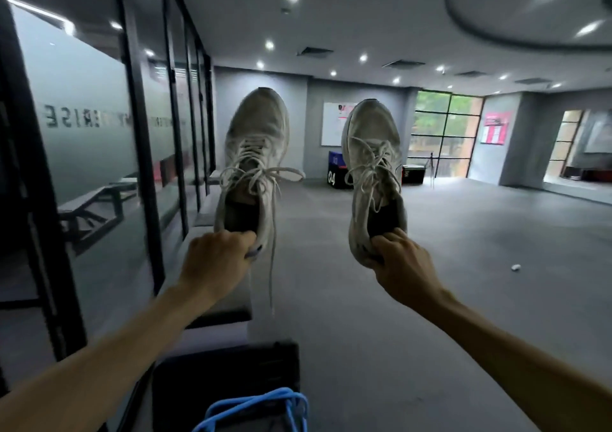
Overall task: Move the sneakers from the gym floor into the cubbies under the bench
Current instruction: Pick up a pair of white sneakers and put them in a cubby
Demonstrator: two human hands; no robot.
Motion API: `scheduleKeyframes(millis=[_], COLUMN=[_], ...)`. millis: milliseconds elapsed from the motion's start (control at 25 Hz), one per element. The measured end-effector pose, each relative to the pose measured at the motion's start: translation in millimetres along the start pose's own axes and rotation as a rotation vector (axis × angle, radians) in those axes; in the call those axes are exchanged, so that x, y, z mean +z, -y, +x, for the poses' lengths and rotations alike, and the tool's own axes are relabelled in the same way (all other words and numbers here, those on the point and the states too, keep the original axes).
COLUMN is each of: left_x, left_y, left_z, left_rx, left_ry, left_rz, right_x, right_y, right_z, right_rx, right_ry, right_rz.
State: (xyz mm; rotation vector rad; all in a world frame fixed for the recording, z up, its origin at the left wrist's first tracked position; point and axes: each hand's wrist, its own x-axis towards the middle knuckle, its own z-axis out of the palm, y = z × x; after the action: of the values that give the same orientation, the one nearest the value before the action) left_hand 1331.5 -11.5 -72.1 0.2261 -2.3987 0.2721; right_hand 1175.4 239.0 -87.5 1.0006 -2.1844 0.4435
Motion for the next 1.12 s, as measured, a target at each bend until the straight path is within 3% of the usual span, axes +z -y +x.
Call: scheduleKeyframes(millis=[520, 880, 1120], left_x=[220, 406, 522], left_y=[-85, -160, -169], left_z=[266, 470, 594], left_rx=[0.137, 0.196, 0.173], left_ry=[-0.055, -0.066, -0.094], left_rz=[-0.201, -0.125, -0.181], right_x=[114, 235, 325], right_y=[-246, -465, -575], right_z=[127, 251, 349], right_rx=[0.191, 0.181, 0.153], right_ry=[-0.048, -0.034, -0.025], right_rz=[-0.135, -0.111, -0.083])
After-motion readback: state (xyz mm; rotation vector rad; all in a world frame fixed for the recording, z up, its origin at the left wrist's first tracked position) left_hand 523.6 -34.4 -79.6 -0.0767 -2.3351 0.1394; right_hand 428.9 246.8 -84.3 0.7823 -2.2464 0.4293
